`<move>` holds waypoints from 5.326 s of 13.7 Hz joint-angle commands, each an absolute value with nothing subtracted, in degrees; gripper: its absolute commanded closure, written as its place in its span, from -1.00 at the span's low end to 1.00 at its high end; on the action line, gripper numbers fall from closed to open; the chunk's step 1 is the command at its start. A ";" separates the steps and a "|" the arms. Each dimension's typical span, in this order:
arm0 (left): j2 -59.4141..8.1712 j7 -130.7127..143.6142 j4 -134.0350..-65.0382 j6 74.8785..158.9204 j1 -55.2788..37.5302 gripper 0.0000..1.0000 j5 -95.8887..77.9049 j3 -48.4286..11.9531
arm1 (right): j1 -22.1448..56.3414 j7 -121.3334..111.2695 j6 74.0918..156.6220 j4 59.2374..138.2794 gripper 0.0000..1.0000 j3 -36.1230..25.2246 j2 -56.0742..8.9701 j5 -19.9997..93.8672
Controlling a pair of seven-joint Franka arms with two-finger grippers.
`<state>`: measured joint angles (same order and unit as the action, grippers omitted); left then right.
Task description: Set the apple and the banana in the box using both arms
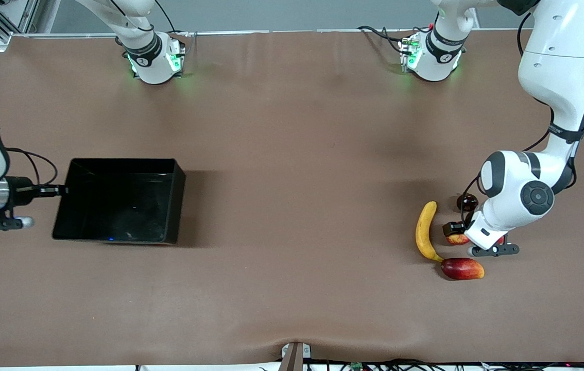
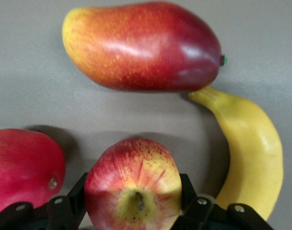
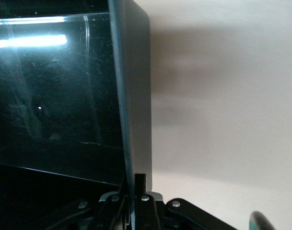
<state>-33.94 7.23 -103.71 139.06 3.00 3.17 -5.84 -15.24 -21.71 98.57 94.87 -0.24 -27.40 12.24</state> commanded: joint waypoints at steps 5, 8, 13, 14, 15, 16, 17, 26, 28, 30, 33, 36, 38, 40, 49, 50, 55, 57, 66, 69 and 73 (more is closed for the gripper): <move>-24.18 8.96 -104.24 125.44 2.46 1.00 3.34 -8.34 | -2.75 -21.45 95.45 94.75 1.00 0.97 -26.63 20.29; -20.23 14.84 -104.50 120.95 2.37 1.00 3.43 -12.55 | 3.58 -12.85 97.02 94.75 1.00 0.97 -26.72 21.53; -17.49 28.71 -104.50 117.33 2.37 1.00 3.43 -21.51 | 16.15 4.10 105.97 95.18 1.00 0.97 -27.16 21.80; -17.66 31.18 -104.41 117.33 2.29 1.00 3.43 -23.19 | 18.35 6.13 107.39 95.19 1.00 0.97 -27.16 21.80; -17.75 33.12 -104.41 117.33 1.76 1.00 3.43 -24.42 | 20.89 9.11 109.06 95.19 1.00 0.97 -27.25 21.80; -17.75 34.35 -104.41 117.42 0.89 1.00 3.43 -24.78 | 23.88 13.23 111.42 95.19 1.00 0.88 -27.42 21.80; -17.84 35.06 -104.41 117.42 -0.34 1.00 3.43 -24.79 | 26.43 16.66 113.71 95.53 1.00 0.88 -27.86 21.80; -21.87 46.92 -104.68 121.89 -7.64 1.00 3.95 -24.70 | 37.87 29.80 127.27 94.31 -0.99 0.88 -36.13 20.40; -23.81 51.12 -105.12 123.13 -9.31 1.00 7.80 -24.70 | 38.06 28.66 126.22 92.21 -1.00 0.53 -35.25 18.20; -26.18 55.88 -105.12 124.97 -10.19 1.00 10.19 -24.79 | 34.82 28.65 118.26 88.36 -1.00 0.53 -33.49 18.02; -29.61 60.98 -105.21 127.70 -12.74 1.00 10.46 -24.70 | 29.03 28.57 99.02 78.51 -1.00 0.53 -33.05 18.11; -31.90 63.36 -106.43 129.63 -13.09 1.00 12.12 -24.70 | 23.39 27.17 91.50 75.59 -1.00 0.27 -29.02 17.67; -33.48 63.72 -106.52 130.08 -12.75 1.00 12.22 -24.70 | 20.58 26.98 91.32 75.59 -1.00 0.09 -24.89 12.78; -34.19 63.63 -106.35 130.08 -13.01 1.00 12.13 -24.70 | 20.04 26.90 91.41 75.59 -1.00 0.09 -21.81 4.87; -25.50 62.76 -99.78 117.55 -11.78 -1.00 11.08 -24.79 | 7.31 12.68 79.81 77.86 -1.00 -0.79 -8.54 1.14; -24.71 61.97 -96.88 113.94 -11.43 -1.00 10.99 -24.79 | 5.82 11.44 79.72 79.26 -1.00 -0.88 -6.61 1.14; -23.55 45.64 -92.54 106.08 -0.73 -1.00 10.64 -24.70 | -1.48 5.73 78.22 80.68 -1.00 -0.79 -2.29 1.58; -24.86 43.86 -94.83 107.92 3.76 -1.00 11.68 -24.61 | -4.55 0.21 77.70 81.29 -1.00 -0.79 -2.20 3.32; -38.39 29.72 -96.41 124.25 7.38 -1.00 19.69 -24.17 | -1.85 -0.97 80.58 88.84 -1.00 -0.09 4.82 3.61; -41.30 29.44 -96.42 126.47 7.38 -0.85 24.85 -23.99 | -1.41 -1.14 80.68 88.51 -1.00 0.00 4.66 -0.15; -41.75 29.44 -96.77 126.74 7.91 -0.08 25.14 -23.99 | -1.06 -0.53 80.77 87.54 -1.00 -0.18 4.31 -1.05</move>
